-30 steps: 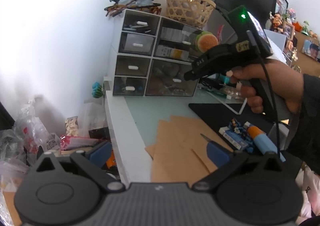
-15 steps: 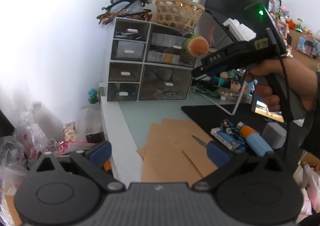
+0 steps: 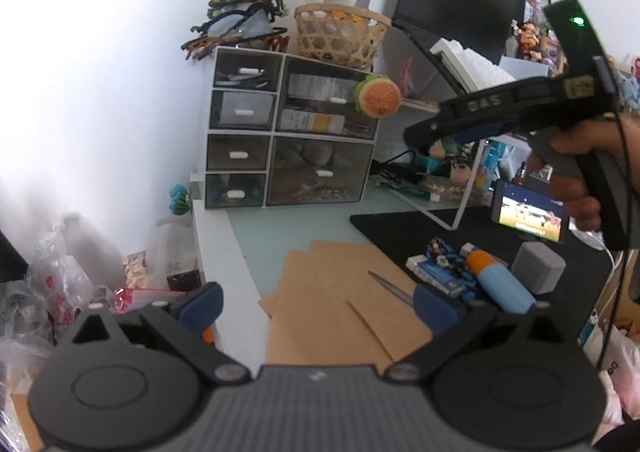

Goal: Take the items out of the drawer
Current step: 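Withdraw the right tool from the closed drawer stack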

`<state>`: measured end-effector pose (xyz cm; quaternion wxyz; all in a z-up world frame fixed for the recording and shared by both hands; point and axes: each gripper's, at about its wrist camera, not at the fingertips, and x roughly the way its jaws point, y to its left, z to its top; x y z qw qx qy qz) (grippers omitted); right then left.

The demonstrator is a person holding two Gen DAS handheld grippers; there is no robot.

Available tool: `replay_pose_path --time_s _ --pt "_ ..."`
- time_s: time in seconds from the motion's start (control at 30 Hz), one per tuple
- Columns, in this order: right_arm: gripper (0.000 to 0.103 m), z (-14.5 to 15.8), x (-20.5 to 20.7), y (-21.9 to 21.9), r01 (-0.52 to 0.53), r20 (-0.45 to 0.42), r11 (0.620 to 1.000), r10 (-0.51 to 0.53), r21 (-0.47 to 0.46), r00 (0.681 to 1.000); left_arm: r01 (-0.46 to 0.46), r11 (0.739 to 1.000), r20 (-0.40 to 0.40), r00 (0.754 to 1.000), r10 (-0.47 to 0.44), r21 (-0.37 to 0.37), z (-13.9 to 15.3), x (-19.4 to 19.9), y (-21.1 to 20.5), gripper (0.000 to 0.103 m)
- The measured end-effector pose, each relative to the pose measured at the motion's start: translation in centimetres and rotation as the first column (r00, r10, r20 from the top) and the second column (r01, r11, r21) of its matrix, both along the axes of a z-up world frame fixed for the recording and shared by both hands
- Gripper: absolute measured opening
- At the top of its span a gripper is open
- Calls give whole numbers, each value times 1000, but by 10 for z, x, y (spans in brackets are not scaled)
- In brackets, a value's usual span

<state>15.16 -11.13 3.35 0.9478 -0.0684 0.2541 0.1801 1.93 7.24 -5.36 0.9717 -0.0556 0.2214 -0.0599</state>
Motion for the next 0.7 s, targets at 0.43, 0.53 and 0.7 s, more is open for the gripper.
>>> replay_pose_path --time_s 0.43,0.53,0.7 --pt "103 5 -49 -28 21 -3 993 -21 117 1000 8 1000 -4 1000 -8 2 7 0 -10 103" --pt "103 2 -58 -35 42 -19 988 -40 148 999 8 1000 -10 1000 -8 9 8 1 -15 103" --pt "103 -8 -71 -40 64 -33 986 -59 153 998 5 1000 -4 1000 -5 18 15 3 -24 103"
